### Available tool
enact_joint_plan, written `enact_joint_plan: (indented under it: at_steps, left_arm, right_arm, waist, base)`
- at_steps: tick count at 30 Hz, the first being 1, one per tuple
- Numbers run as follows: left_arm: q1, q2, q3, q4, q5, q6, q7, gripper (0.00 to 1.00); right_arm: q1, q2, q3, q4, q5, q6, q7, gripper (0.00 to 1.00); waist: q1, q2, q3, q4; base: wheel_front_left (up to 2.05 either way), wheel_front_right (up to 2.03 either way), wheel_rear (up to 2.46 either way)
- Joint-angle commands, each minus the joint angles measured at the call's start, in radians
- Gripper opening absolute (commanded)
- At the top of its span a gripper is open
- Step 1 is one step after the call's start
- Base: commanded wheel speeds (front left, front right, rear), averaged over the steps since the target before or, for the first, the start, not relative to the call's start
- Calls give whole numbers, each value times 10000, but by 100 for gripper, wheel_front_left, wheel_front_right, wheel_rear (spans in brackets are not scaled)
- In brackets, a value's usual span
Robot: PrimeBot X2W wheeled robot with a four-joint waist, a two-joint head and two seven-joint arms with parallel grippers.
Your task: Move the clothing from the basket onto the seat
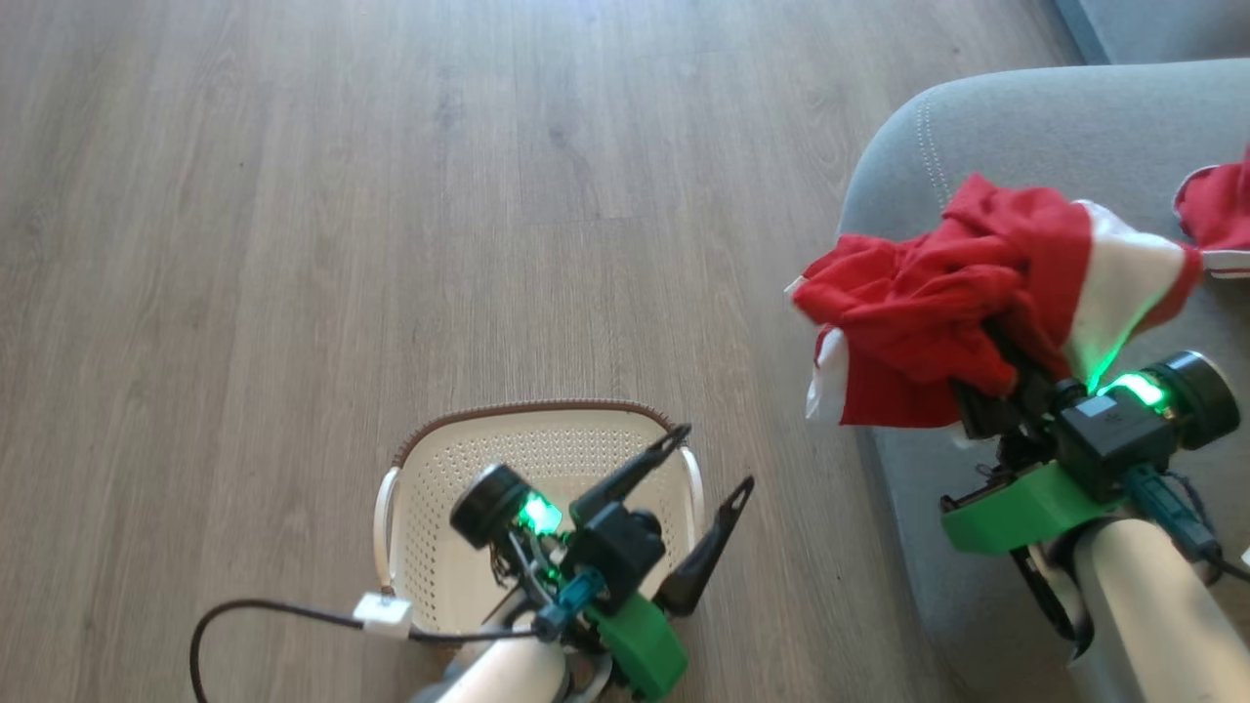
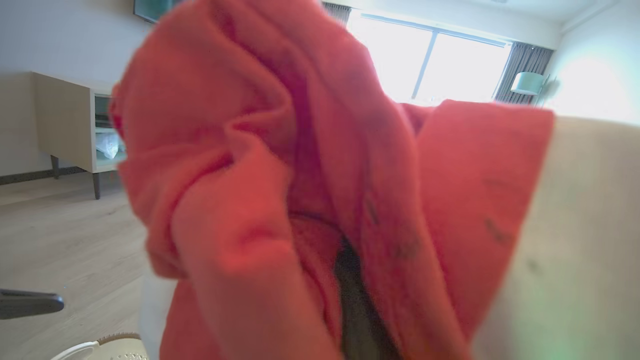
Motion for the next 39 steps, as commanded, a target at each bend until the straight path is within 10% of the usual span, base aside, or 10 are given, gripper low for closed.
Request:
enact_joint_plan:
  at_steps: [1, 39]
  left_arm:
    - [-47, 7, 297, -240, 99, -30, -51, 100]
    - [729, 17, 217, -113, 687, -405, -51, 100]
  right_arm:
    - [-529, -189, 72, -418, -68, -4, -65, 0]
    - [-75, -957, -559, -884, -646, -4, -65, 0]
  waist:
    - [0, 0, -7, -49]
    - [0, 0, 252, -1823]
  base:
    - [0, 0, 0]
    - [0, 0, 0]
